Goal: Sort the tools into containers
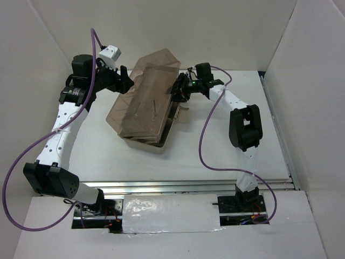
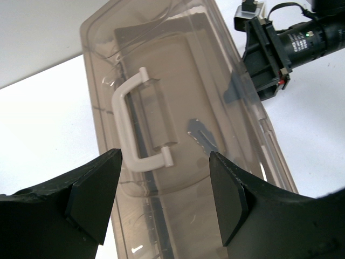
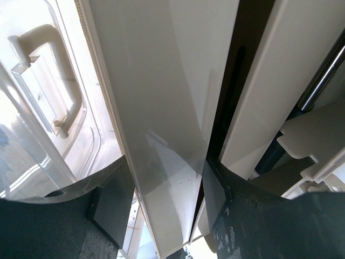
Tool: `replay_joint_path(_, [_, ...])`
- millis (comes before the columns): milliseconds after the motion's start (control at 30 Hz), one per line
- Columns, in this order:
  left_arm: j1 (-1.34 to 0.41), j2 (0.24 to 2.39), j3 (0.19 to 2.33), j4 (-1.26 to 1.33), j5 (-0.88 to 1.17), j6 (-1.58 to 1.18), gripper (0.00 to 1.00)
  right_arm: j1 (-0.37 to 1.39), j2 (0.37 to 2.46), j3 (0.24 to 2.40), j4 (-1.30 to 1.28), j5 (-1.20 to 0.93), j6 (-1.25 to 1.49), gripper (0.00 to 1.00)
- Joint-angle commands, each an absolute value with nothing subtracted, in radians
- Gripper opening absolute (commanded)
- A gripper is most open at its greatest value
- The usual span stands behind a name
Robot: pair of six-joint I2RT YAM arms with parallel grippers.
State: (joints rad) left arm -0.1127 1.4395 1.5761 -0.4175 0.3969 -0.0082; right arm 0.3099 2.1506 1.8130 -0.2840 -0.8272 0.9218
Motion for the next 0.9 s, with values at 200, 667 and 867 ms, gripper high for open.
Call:
replay_joint_path(200, [-0.098, 1.423, 1.568, -0.376, 0.365, -0.022, 0.79, 0.275, 2.059, 1.904, -0.262, -0.885, 0.933, 0.64])
replay_joint_path(667, [-0.143, 1.479, 1.563, -0.426, 0.282, 0.06, 0.79, 0.276, 2.043, 1.956, -0.385, -0.804, 0.884, 0.91])
replay_joint_path(867, [-0.15, 1.486, 1.554, -0.425, 0.272, 0.071, 0.79, 0.27, 2.028, 2.0, -0.477, -0.739, 0.824, 0.89])
